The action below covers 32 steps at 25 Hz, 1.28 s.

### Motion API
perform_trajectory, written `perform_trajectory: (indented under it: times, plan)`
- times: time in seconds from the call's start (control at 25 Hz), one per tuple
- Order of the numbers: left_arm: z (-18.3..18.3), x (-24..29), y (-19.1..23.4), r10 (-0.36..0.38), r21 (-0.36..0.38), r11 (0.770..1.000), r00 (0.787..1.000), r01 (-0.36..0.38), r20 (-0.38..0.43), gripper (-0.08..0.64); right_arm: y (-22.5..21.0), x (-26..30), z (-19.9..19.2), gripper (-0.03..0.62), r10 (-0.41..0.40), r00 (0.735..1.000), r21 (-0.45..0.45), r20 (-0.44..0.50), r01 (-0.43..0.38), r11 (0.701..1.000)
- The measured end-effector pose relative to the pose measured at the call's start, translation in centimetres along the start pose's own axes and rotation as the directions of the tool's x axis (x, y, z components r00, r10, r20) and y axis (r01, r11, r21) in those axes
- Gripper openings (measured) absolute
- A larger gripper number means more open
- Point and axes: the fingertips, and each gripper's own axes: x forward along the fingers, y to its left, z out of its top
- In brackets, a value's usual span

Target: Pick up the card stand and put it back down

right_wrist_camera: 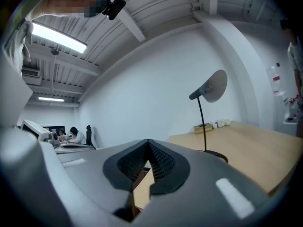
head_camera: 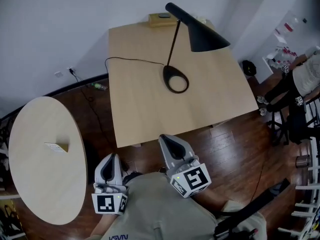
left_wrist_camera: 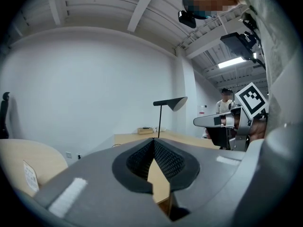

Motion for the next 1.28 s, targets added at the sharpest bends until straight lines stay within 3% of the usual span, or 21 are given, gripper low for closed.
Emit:
perform_trajectory:
  times: [0.32, 0.64, 1.28]
  plan:
    - [1.2, -1.4, 0.2, -0.101, 0.027, 0.995, 0.995, 0.101, 0.006, 0.003, 1.6, -2.2, 2.4, 0.000, -0.093, 0.994, 0.015, 0.061, 0.092, 0.996]
    - [-0.1, -2.9, 1.6, -0.131, 0.035, 0.991, 0.991, 0.132, -0.019, 0.003, 4.2, -1.8, -1.1, 0.000, -0.100, 0.995, 0.047, 0.002, 0.099, 0.994]
    - [-0.4, -4.6, 1.0, -0.103, 0.015, 0.995, 0.995, 0.103, -0.010, 0.003, 4.9, -3.3, -1.5, 0.000, -0.093, 0.996, 0.007, -0.016, 0.093, 0.996]
